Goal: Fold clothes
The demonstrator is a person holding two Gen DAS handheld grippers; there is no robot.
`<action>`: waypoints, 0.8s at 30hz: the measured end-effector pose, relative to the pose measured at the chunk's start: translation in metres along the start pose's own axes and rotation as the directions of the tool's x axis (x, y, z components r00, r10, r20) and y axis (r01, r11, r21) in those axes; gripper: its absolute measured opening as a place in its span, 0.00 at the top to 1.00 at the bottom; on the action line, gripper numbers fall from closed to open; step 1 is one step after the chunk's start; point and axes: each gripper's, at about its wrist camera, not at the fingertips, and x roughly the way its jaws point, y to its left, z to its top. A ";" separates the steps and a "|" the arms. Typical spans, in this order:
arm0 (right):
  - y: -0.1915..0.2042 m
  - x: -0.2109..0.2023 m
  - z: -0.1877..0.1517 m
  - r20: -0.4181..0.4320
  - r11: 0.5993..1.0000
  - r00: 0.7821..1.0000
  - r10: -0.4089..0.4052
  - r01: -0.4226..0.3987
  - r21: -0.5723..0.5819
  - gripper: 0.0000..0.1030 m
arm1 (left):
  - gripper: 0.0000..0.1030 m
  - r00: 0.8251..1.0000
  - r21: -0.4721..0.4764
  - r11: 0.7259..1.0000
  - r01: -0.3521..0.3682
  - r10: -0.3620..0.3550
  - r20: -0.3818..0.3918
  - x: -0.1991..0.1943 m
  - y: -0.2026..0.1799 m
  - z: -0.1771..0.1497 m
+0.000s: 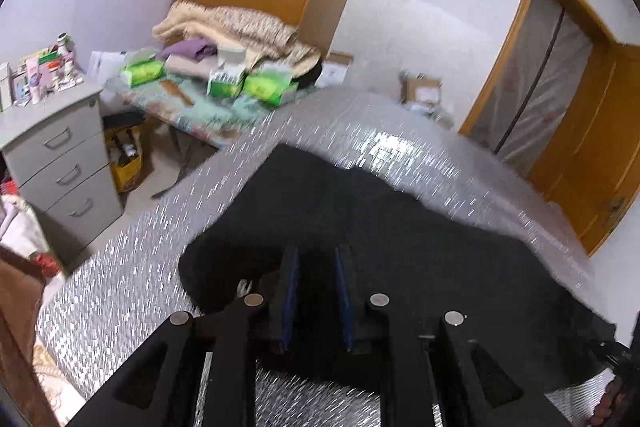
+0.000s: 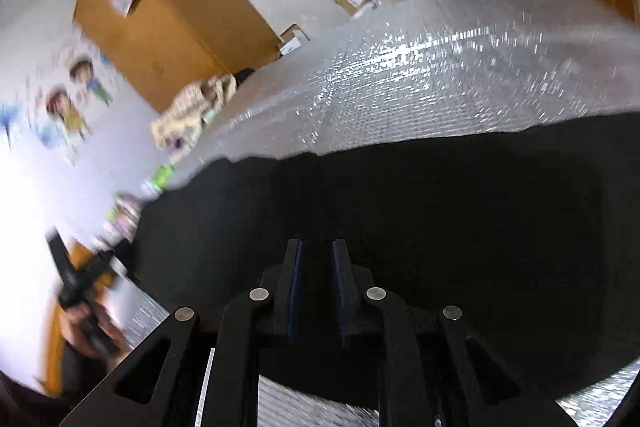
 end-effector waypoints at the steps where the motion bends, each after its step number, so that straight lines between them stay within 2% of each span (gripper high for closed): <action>1: 0.003 0.000 -0.003 -0.009 0.999 1.000 -0.027 0.027 -0.024 0.84 | 0.82 1.000 -0.001 1.000 -0.003 0.003 -0.013 0.004 0.001 -0.003; 6: 0.013 -0.008 -0.008 0.006 0.993 0.997 -0.078 0.078 -0.083 0.85 | 0.82 1.000 0.011 1.000 0.002 -0.002 0.008 -0.007 -0.009 -0.007; 9: 0.017 -0.016 -0.015 0.013 0.986 0.995 -0.097 0.098 -0.135 0.85 | 0.82 0.999 0.062 0.998 0.026 -0.027 0.022 -0.014 -0.026 -0.015; 12: 0.014 -0.013 -0.023 -0.014 0.982 0.993 -0.118 0.114 -0.149 0.85 | 0.82 0.999 0.095 0.994 0.047 -0.045 -0.023 -0.006 -0.039 -0.028; 13: 0.012 -0.015 -0.025 -0.014 0.983 0.993 -0.114 0.111 -0.143 0.86 | 0.82 0.999 0.094 0.995 0.039 -0.035 -0.039 -0.001 -0.040 -0.032; 19: 0.017 -0.026 -0.023 0.021 0.983 0.995 -0.101 0.104 -0.152 0.86 | 0.82 0.999 0.076 0.997 0.032 -0.032 0.001 -0.012 -0.038 -0.028; 24: 0.022 -0.022 -0.018 0.031 0.984 0.995 -0.090 0.094 -0.153 0.86 | 0.82 1.000 0.011 1.000 -0.002 0.001 0.028 -0.019 -0.020 -0.023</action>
